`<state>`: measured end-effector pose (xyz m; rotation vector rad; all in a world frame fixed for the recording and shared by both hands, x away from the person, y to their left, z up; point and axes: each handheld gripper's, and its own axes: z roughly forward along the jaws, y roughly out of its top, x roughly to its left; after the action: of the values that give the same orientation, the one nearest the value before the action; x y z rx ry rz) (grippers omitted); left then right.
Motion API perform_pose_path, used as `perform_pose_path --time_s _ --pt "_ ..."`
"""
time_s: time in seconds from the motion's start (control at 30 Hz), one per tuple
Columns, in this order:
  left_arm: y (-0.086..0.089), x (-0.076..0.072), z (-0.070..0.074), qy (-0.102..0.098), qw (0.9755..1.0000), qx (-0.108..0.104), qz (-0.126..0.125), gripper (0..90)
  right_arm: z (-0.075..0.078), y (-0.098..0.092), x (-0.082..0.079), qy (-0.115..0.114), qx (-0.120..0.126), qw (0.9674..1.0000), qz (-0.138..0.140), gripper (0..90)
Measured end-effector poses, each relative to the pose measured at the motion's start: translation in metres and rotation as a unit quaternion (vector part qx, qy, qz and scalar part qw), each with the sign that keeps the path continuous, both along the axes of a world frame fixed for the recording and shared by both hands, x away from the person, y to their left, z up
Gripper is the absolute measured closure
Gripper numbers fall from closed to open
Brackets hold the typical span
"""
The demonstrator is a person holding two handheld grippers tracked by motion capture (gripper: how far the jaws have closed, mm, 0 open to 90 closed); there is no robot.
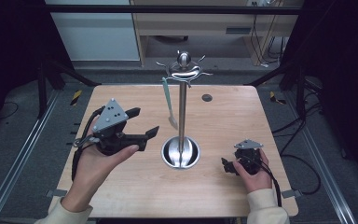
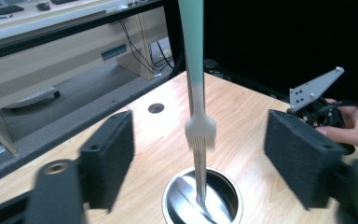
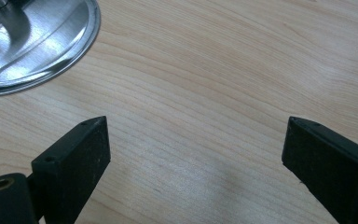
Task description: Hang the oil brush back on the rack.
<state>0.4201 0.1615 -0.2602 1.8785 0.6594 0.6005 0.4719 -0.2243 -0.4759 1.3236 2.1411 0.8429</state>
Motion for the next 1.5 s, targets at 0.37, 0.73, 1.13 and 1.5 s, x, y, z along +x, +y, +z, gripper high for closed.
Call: perform_pose_path --time_s 0.37,0.73,1.13,1.5 --pt "-0.013 -0.023 -0.011 -0.013 0.9997 0.01 -0.02 5.5 0.0 -0.001 0.0 0.001 -0.003 1.0 -0.003 8.3" --pt "-0.017 -0.041 -0.039 -0.011 0.9991 0.026 -0.033 4.3 0.001 -0.002 -0.001 -0.001 -0.002 1.0 -0.003 8.3" --pt "-0.007 -0.038 -0.073 -0.001 0.999 0.042 -0.015 4.6 0.0 -0.002 -0.002 -0.004 0.0 1.0 -0.004 8.3" --pt "0.007 -0.026 -0.107 0.022 0.998 0.058 0.007 4.7 0.001 -0.001 -0.002 -0.004 0.001 1.0 -0.005 8.3"
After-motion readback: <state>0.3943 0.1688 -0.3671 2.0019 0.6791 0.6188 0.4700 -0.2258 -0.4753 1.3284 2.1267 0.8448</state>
